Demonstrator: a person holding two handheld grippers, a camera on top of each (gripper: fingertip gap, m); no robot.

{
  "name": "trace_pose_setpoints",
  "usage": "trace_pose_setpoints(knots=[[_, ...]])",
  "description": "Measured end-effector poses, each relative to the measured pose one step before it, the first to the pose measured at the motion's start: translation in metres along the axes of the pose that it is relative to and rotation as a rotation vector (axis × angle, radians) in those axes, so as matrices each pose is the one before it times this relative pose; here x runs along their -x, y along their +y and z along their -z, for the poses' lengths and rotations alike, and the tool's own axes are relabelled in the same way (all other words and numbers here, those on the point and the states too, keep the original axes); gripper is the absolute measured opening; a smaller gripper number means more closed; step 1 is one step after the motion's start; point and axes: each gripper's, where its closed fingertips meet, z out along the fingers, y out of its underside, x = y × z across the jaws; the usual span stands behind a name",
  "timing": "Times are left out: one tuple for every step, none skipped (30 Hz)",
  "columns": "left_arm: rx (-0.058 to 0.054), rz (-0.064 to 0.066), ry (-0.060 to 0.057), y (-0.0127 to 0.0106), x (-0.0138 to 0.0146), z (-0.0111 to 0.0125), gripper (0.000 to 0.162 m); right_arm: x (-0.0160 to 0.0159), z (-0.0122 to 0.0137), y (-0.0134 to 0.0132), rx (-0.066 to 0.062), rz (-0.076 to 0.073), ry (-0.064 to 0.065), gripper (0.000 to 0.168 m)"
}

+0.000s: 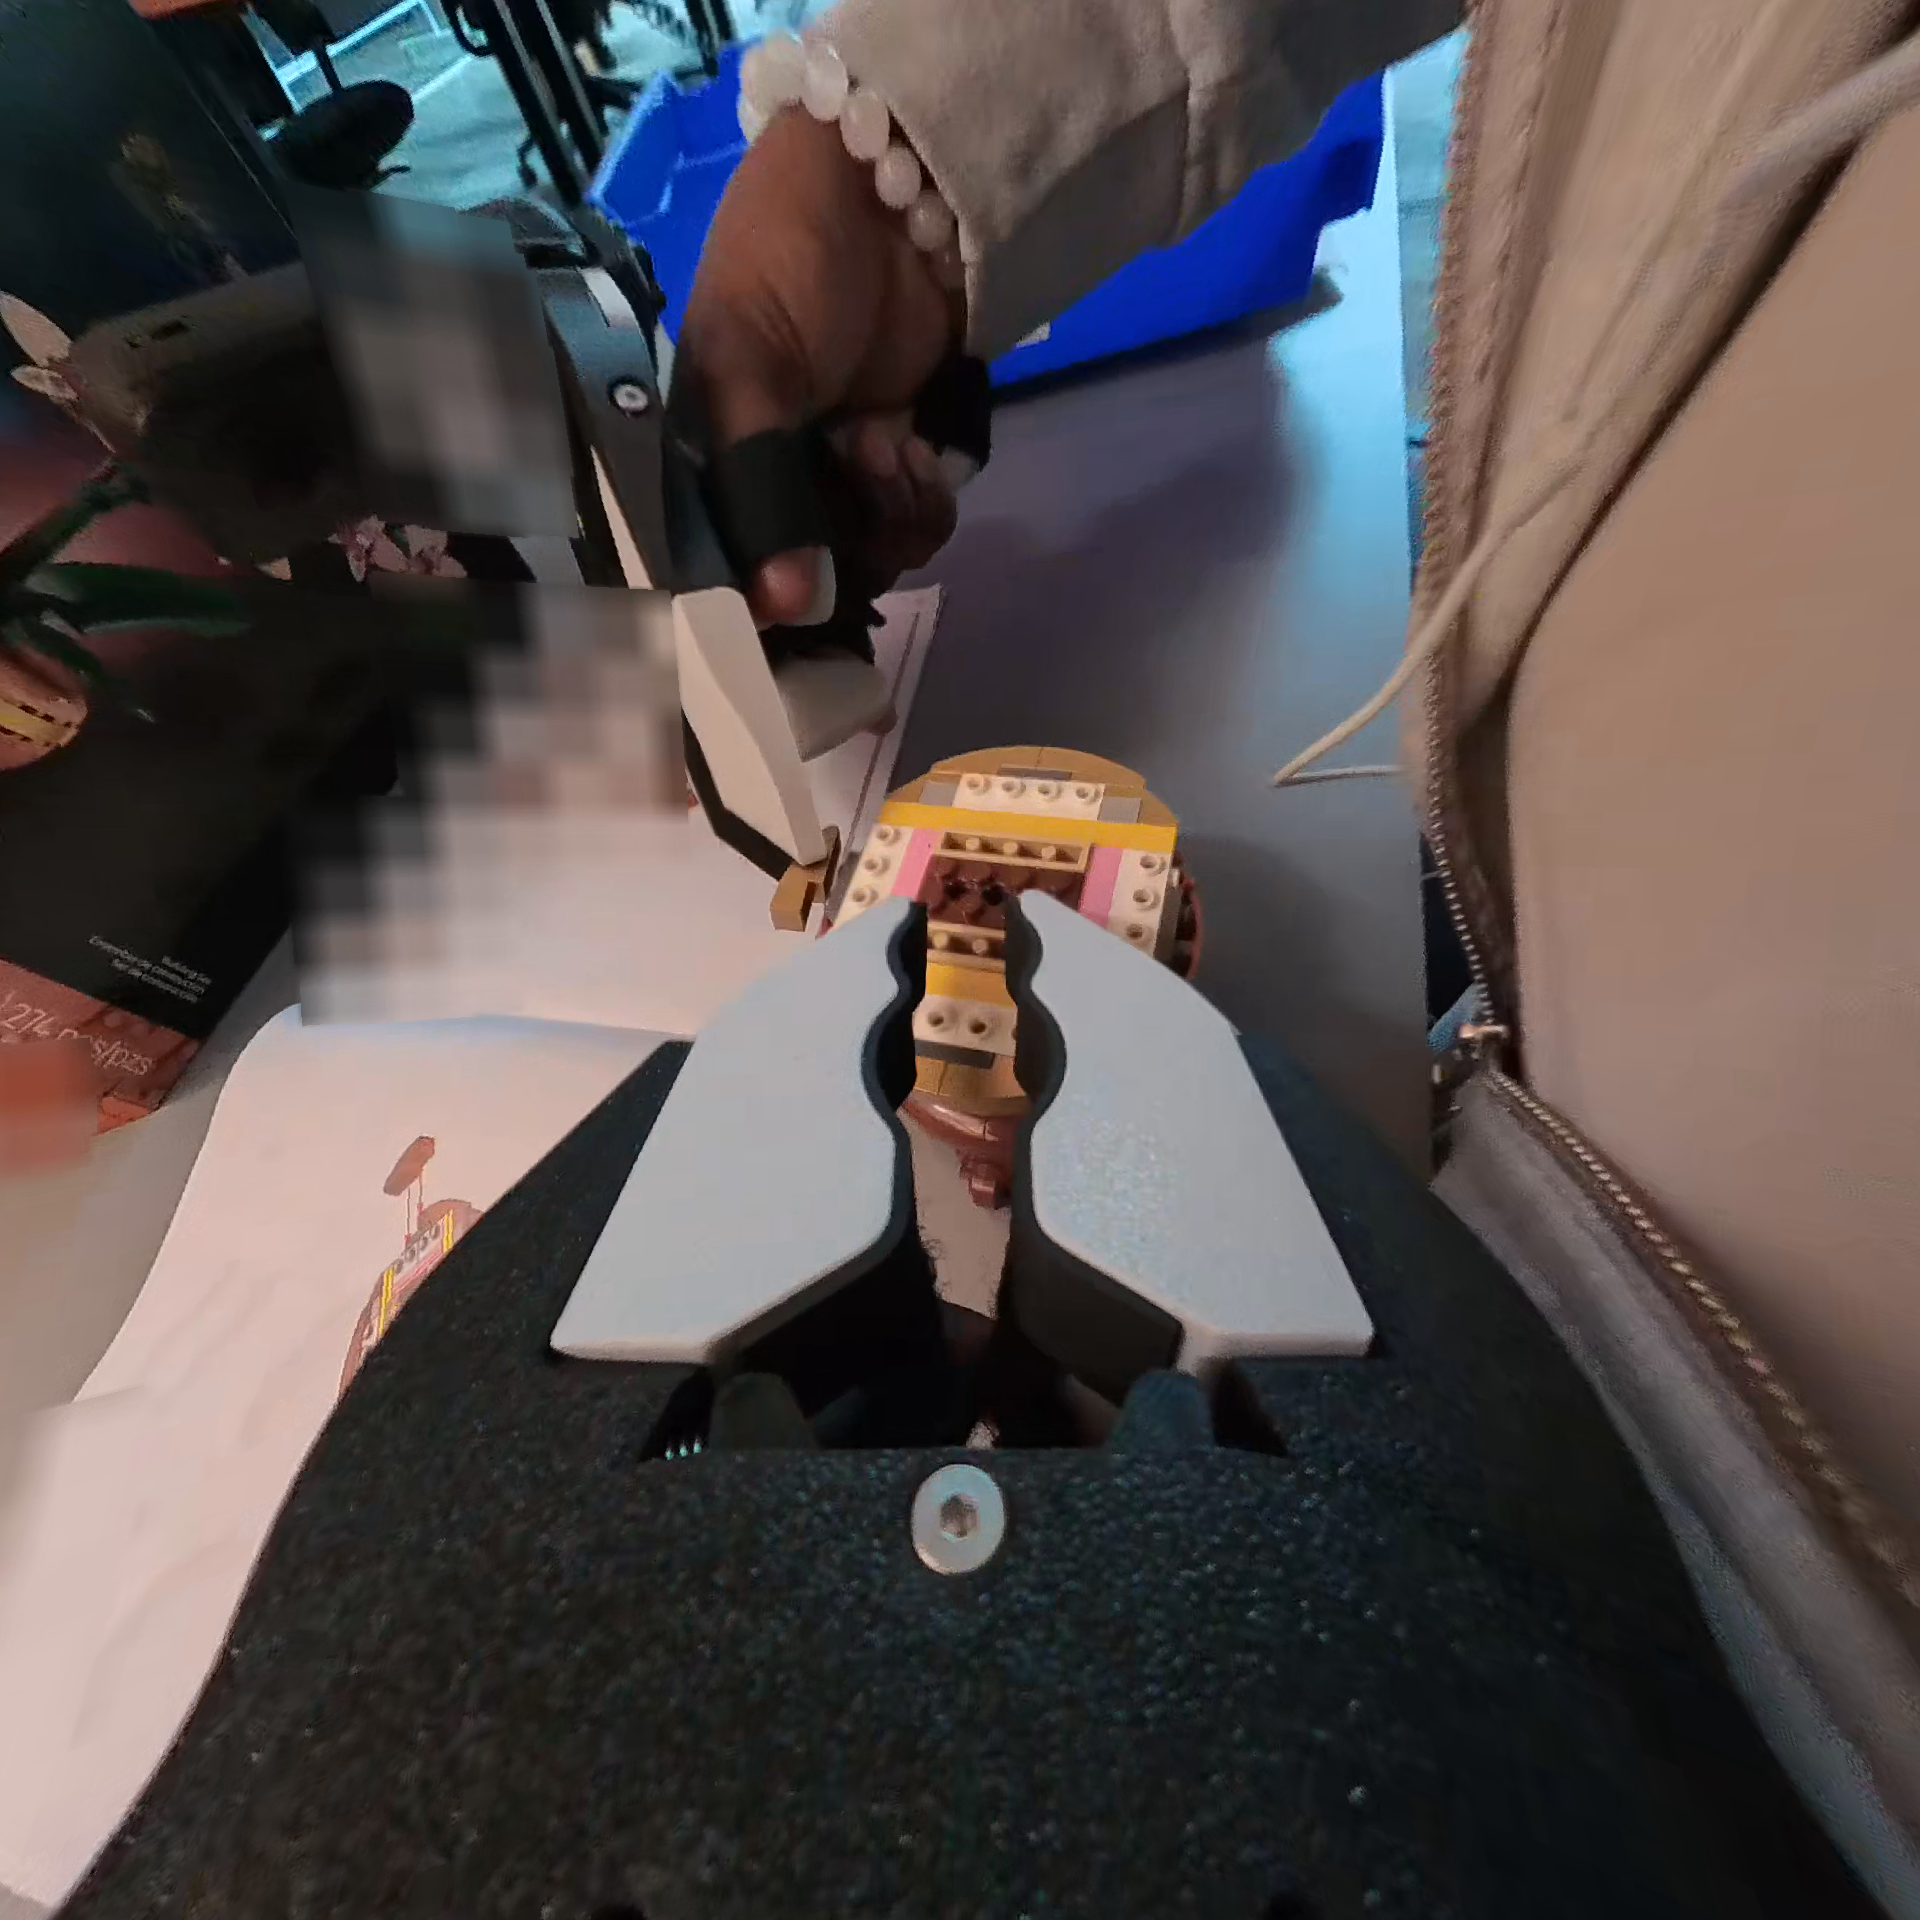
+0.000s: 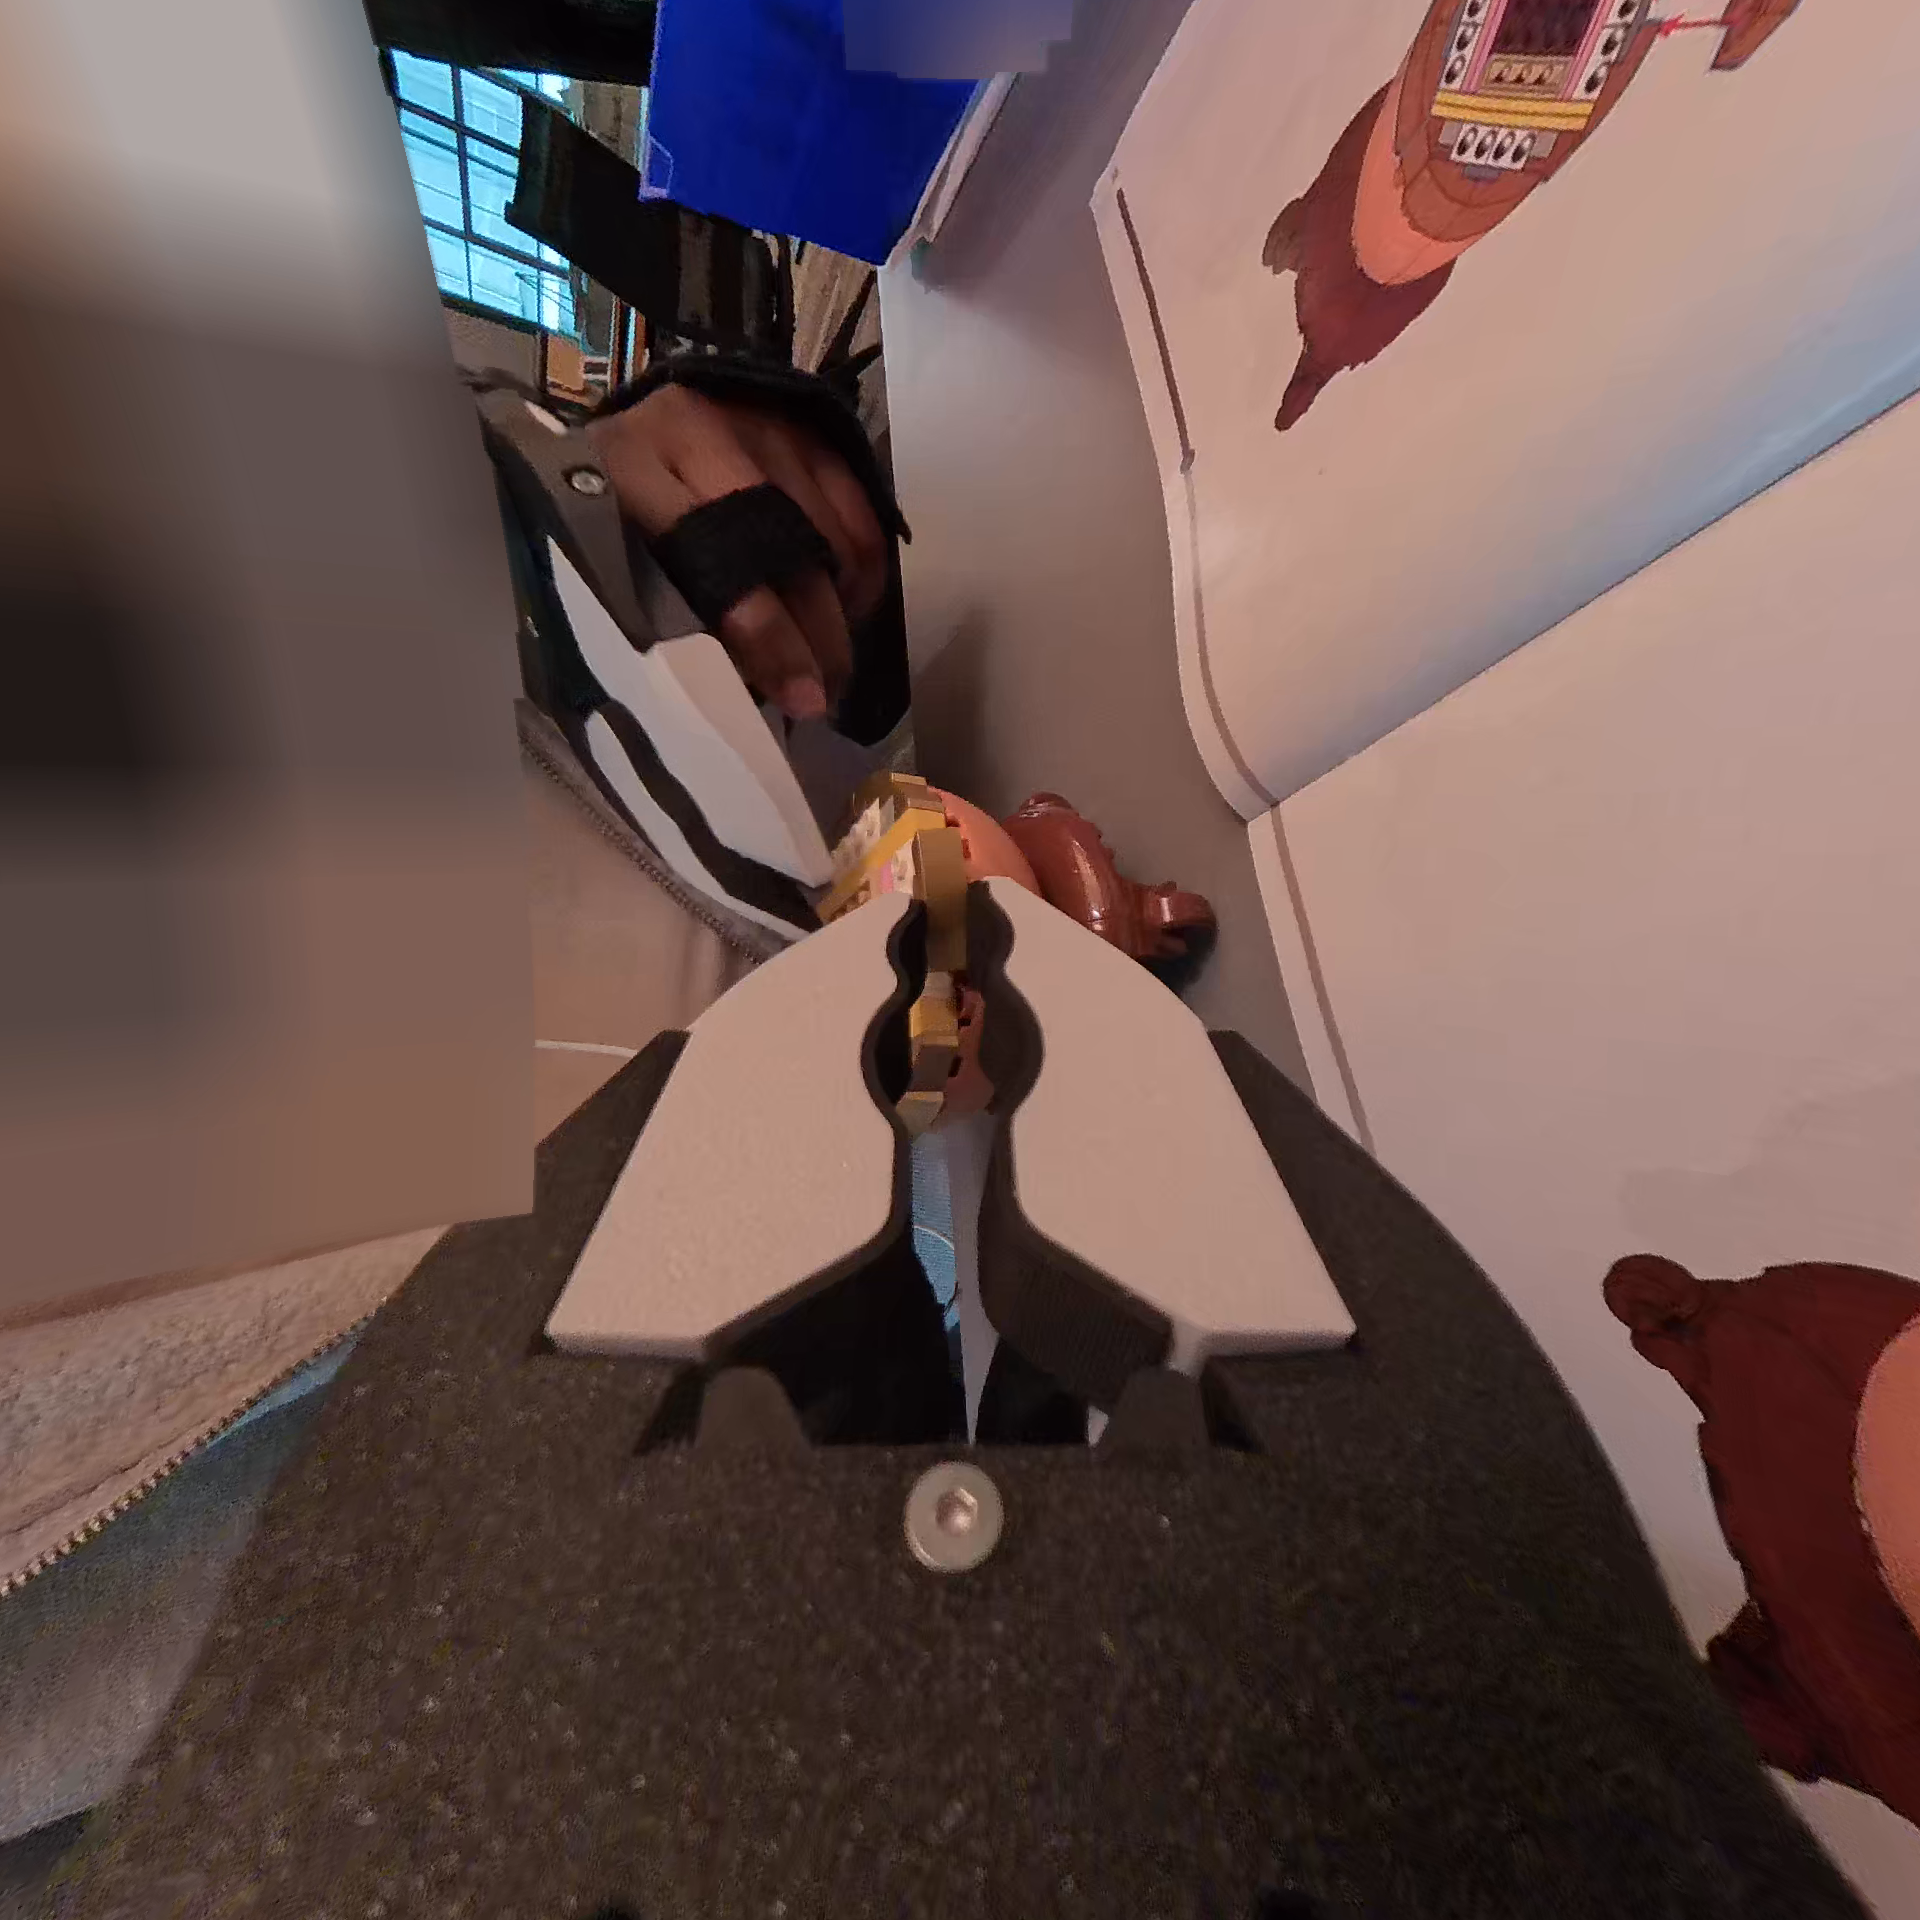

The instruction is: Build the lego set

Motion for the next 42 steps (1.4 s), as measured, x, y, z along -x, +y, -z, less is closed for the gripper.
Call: trace_pose_setpoints(knots=[[0.0107, -0.0062, -0.0069, 0.00258, -0.00069, -0.00229, 0.014, -0.00019, -0.0009, -0.00035, -0.0084, -0.0118, -0.0022, 0.007], [-0.0058, 0.0027, -0.0046, 0.00022, -0.00069, -0.00137, 0.014, -0.00012, -0.0007, -0.00027, -0.0086, -0.0102, -0.0023, 0.007], [-0.0085, 0.0096, -0.0049, -0.00039, -0.00034, -0.00041, 0.014, -0.00044, -0.0004, 0.00032, -0.0062, -0.008, 0.0009, 0.007], [-0.0002, 0.0063, -0.0056, 0.00039, 0.00001, 0.00001, 0.014, -0.00011, -0.00028, -0.00007, -0.0105, -0.0077, 0.0, 0.007], [0.0001, 0.0034, -0.0066, 0.00013, 0.00024, 0.00041, 0.015, 0.00082, -0.00017, 0.00033, -0.0095, -0.0093, -0.005, 0.007], [0.0005, 0.0027, -0.0055, 0.00015, -0.00006, 0.00046, 0.016, 0.00061, -0.00006, 0.00058, -0.0077, -0.0096, -0.004, 0.007], [-0.0008, 0.0014, -0.0025, 0.00001, -0.00047, 0.00025, 0.016, 0.00017, -0.00015, 0.00085, -0.0061, -0.0062, -0.001, 0.007], [-0.0021, -0.0003, -0.0023, -0.0001, -0.00059, 0.00015, 0.016, 0.00014, -0.00008, 0.0004, -0.0066, -0.0025, -0.0014, 0.007], [-0.0027, -0.0026, -0.0014, -0.00021, -0.00054, 0.00002, 0.016, 0.00007, -0.00034, 0.00005, -0.0059, -0.004, -0.0027, 0.007], [-0.0017, -0.0029, -0.0012, -0.00015, -0.00036, -0.00011, 0.015, 0.0001, -0.0004, -0.00013, -0.0043, -0.0036, -0.0035, 0.007], [-0.0003, -0.0015, -0.0012, -0.00001, -0.00015, -0.00001, 0.015, 0.00004, -0.00027, -0.00025, -0.0025, -0.0004, -0.0022, 0.007], [0.0, 0.0, -0.0007, 0.00005, 0.0001, 0.00009, 0.015, 0.00009, -0.00018, -0.00013, -0.0009, 0.0004, -0.0015, 0.007], [-0.0004, 0.0005, 0.0002, 0.0001, 0.00002, 0.0, 0.015, -0.00002, -0.00001, 0.00004, 0.0008, 0.0021, -0.0001, 0.007], [-0.0008, 0.0004, 0.0006, -0.00007, -0.0001, 0.00003, 0.015, 0.00052, 0.00027, -0.00001, 0.0009, 0.0004, -0.0025, 0.007], [-0.0008, -0.0001, 0.0008, -0.00003, -0.00021, -0.00008, 0.015, 0.00163, 0.00086, -0.00037, -0.001, -0.0019, -0.0092, 0.007], [-0.0002, -0.0005, 0.0006, 0.00004, -0.00026, -0.00003, 0.015, 0.00116, 0.00161, -0.00057, -0.0017, -0.0009, -0.0023, 0.007], [0.0001, -0.0001, 0.0003, 0.0, -0.00012, 0.00002, 0.014, -0.00065, 0.00221, 0.00008, 0.0026, 0.0056, 0.0126, 0.007], [0.0, 0.0002, 0.0, -0.00001, -0.00012, 0.00002, 0.014, -0.00168, 0.00255, 0.00124, 0.0094, 0.0088, 0.0204, 0.007], [-0.0005, 0.0, -0.0004, 0.00002, 0.00003, -0.00008, 0.014, -0.0014, 0.00242, 0.00153, 0.0099, 0.0058, 0.0164, 0.007], [-0.0012, 0.0003, -0.0001, 0.00002, -0.00002, 0.00005, 0.014, -0.00035, 0.00179, 0.00177, 0.0086, -0.0013, 0.0076, 0.007], [-0.0018, 0.0015, 0.0004, -0.00004, -0.00007, 0.0, 0.014, 0.0001, 0.00097, 0.0024, 0.0113, -0.0044, 0.0024, 0.007], [-0.0024, 0.0026, 0.0003, -0.00001, -0.00006, -0.0001, 0.014, -0.00066, 0.00016, 0.00258, 0.0128, -0.0015, 0.0067, 0.007], [-0.0023, 0.0025, 0.0007, 0.00004, -0.0001, 0.0, 0.013, -0.0011, -0.00029, 0.00212, 0.0101, -0.0001, 0.0073, 0.007], [-0.0015, 0.002, 0.0008, 0.00004, -0.00018, -0.00012, 0.013, 0.00022, -0.00093, 0.00116, 0.0037, -0.0042, -0.0037, 0.007], [-0.0008, 0.0013, 0.0005, -0.00004, -0.00006, 0.00002, 0.013, 0.00049, -0.00086, 0.00085, 0.0039, -0.0047, -0.0056, 0.007], [-0.0007, 0.0001, 0.0007, 0.00004, -0.00011, 0.0, 0.013, -0.00013, -0.00024, -0.00042, -0.0029, -0.0001, -0.0007, 0.007], [-0.0013, -0.0002, 0.0006, -0.00008, -0.00008, -0.00013, 0.013, 0.00003, -0.00011, -0.00003, 0.0028, -0.0009, -0.0013, 0.007], [-0.0013, 0.0007, 0.0012, 0.00001, 0.00008, -0.00008, 0.013, -0.00006, -0.00004, 0.00009, 0.0039, 0.0009, 0.001, 0.007], [-0.0006, 0.0014, 0.0016, 0.00005, -0.00003, -0.00012, 0.013, 0.00004, 0.00011, 0.00019, 0.005, -0.0006, 0.0024, 0.007], [0.0, 0.001, 0.0013, 0.00004, 0.00006, -0.00004, 0.013, -0.00014, 0.00039, 0.00038, 0.006, 0.0, 0.0039, 0.007], [0.0001, 0.0004, 0.0007, -0.00001, -0.00002, -0.00009, 0.013, -0.00006, 0.00051, 0.00031, 0.0055, 0.0004, 0.0042, 0.007], [0.0001, 0.0007, 0.0, -0.00002, 0.00003, -0.0001, 0.013, 0.00034, 0.00058, 0.00005, 0.003, 0.0002, 0.0023, 0.007], [-0.0004, 0.0012, -0.0001, -0.00008, 0.00002, -0.00013, 0.013, 0.00036, 0.00036, -0.00021, 0.0002, -0.0021, 0.0012, 0.007], [-0.0016, 0.0005, -0.0002, -0.00003, -0.00004, -0.0002, 0.013, 0.00026, -0.00035, 0.00013, 0.0016, -0.0015, 0.001, 0.007], [-0.0023, 0.0002, 0.0001, -0.00014, -0.00016, -0.00024, 0.013, -0.00022, -0.00065, -0.00003, 0.0006, -0.0014, 0.0011, 0.007], [-0.0018, 0.0009, 0.0008, 0.00001, -0.0001, -0.00013, 0.013, -0.00037, -0.00055, -0.00016, 0.0002, -0.0039, -0.0004, 0.007], [-0.0011, 0.0016, 0.0006, 0.0, -0.0001, -0.00004, 0.012, -0.00027, -0.00023, -0.00031, -0.0007, -0.0053, -0.0033, 0.007], [-0.0009, 0.0023, -0.0007, 0.00005, 0.0002, -0.00005, 0.012, 0.00008, -0.00035, -0.00025, -0.0018, -0.004, -0.0045, 0.007], [-0.0012, 0.0027, -0.0003, 0.00007, 0.00023, 0.0, 0.013, 0.00014, -0.00039, -0.00024, -0.0037, -0.0034, -0.0026, 0.007], [-0.0011, 0.0021, 0.0006, 0.00007, 0.00006, 0.00002, 0.013, 0.00015, -0.00018, 0.00002, -0.0023, -0.0029, -0.0015, 0.007], [-0.0005, 0.0007, -0.0003, -0.00005, 0.00008, -0.00005, 0.013, -0.00002, 0.00024, 0.00034, 0.0007, 0.0001, -0.0009, 0.007], [0.0, -0.0007, -0.0032, -0.00008, 0.00058, 0.00003, 0.014, -0.00003, 0.00019, 0.00029, 0.0012, -0.001, -0.001, 0.007]])
